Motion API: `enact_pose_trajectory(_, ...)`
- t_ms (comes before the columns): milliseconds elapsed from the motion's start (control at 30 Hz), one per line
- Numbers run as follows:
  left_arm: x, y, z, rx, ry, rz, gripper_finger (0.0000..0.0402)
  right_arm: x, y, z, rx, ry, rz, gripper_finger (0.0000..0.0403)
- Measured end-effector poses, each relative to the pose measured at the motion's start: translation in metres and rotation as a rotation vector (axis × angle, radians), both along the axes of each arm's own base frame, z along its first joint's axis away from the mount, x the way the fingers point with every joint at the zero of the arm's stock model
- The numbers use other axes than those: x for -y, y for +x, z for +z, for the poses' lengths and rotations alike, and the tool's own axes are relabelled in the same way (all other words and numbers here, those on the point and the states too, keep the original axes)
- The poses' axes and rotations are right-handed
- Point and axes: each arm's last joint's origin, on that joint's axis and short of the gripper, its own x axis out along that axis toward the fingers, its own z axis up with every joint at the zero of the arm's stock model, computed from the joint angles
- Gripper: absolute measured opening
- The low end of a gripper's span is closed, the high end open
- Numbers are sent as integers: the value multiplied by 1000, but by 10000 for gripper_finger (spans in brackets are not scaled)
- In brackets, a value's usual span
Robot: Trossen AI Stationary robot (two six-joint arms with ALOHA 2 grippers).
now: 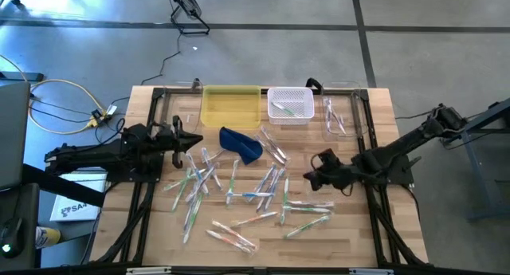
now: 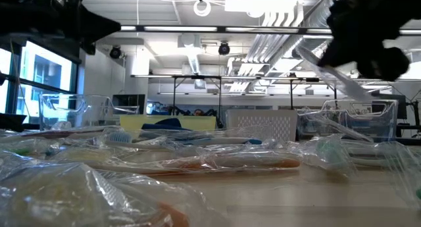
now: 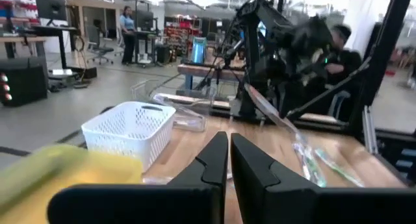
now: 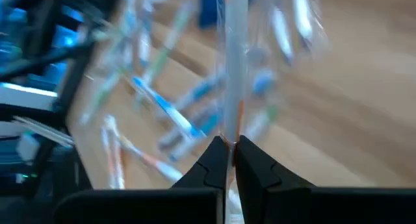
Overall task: Pick & Place Toothbrushes
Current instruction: Put the orange toothbrush into left transparent bin
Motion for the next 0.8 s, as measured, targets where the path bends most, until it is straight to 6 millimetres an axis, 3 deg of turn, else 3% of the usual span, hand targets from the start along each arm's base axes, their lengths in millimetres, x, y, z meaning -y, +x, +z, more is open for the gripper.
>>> enact_pose_trajectory(233,-4,21,28,-142,51,1,17,19,18,14,143,-130,7,5)
enact_pose_trajectory(567,-11,70,33,-344,77,-30,17,30,38,17,247,-267,-42,5)
enact_pose_trajectory(800,-15,100,44,-343,153,-86,17,27,51,17,325,-300,-45,5)
